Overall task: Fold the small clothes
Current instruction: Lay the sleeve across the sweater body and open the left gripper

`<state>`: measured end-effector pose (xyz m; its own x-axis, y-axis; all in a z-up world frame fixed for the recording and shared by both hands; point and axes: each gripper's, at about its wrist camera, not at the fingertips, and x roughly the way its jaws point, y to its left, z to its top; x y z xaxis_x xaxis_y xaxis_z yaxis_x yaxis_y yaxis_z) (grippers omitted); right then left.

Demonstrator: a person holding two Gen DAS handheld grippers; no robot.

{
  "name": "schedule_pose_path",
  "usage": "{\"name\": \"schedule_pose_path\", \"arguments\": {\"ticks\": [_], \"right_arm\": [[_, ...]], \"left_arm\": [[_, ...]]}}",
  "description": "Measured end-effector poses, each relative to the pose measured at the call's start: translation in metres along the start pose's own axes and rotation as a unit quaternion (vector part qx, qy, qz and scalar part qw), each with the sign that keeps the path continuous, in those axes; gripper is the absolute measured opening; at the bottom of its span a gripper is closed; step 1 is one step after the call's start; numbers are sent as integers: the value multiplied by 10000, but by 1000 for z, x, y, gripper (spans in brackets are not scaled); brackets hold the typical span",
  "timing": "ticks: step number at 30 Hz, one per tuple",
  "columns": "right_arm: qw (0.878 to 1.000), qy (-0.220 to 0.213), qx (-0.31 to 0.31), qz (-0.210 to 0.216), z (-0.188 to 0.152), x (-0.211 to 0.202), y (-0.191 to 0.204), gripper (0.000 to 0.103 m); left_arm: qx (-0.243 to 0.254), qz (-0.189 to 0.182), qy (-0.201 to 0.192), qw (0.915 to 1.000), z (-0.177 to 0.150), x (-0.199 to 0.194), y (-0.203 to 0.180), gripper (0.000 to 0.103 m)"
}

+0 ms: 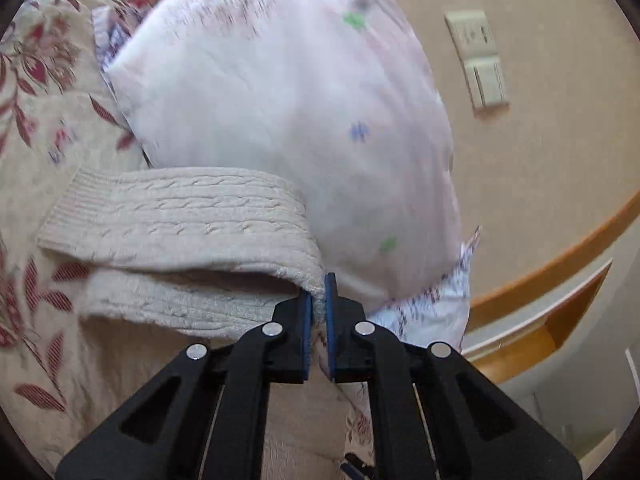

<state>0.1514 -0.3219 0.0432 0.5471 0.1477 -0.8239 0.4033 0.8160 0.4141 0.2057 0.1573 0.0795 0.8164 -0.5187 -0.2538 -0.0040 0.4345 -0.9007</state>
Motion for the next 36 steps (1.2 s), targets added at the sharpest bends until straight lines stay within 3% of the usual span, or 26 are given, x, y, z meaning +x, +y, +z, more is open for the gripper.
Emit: {"name": "schedule_pose_path", "arguments": {"ticks": [3,6,8,9,13,21,23,25,28,32,34,36], "right_arm": [[10000,48,21,7,-1,1,-3,61],[9999,102,54,-22,-4,-2,-7,61],[9999,88,64,-39,-4,-5,-10,61],[9999,68,70,-63,-4,-7,-12,61],[9998,76,167,-94,-3,-8,-20,61],[9999,110,54,20,-6,-7,-17,61],[10000,89,-11,22,-5,-9,-16,61],[10000,62,-58,20,-5,-12,-17,61],[10000,8,-33,3,-4,-17,-23,61],[9999,-69,75,21,-1,-23,-34,61],[9999,-110,108,37,1,-26,-39,61],[9997,-164,132,91,2,-29,-42,61]], "left_arm": [[-30,366,654,9972,-46,47,12,6],[-182,880,1263,9879,-76,81,37,7],[-215,1007,1335,9857,-83,84,44,9],[-263,951,1291,9867,-81,81,45,10],[-463,903,823,9914,-66,57,46,29],[-1345,1054,217,9851,-26,36,76,29],[-1631,973,51,9818,-22,35,81,27],[-1729,848,-49,9813,-19,37,80,8],[-1276,740,-55,9890,-14,44,60,8],[-246,554,184,9980,-20,63,13,8],[459,492,403,9969,-33,77,-15,8],[1364,492,753,9866,-56,95,-45,8]]}}
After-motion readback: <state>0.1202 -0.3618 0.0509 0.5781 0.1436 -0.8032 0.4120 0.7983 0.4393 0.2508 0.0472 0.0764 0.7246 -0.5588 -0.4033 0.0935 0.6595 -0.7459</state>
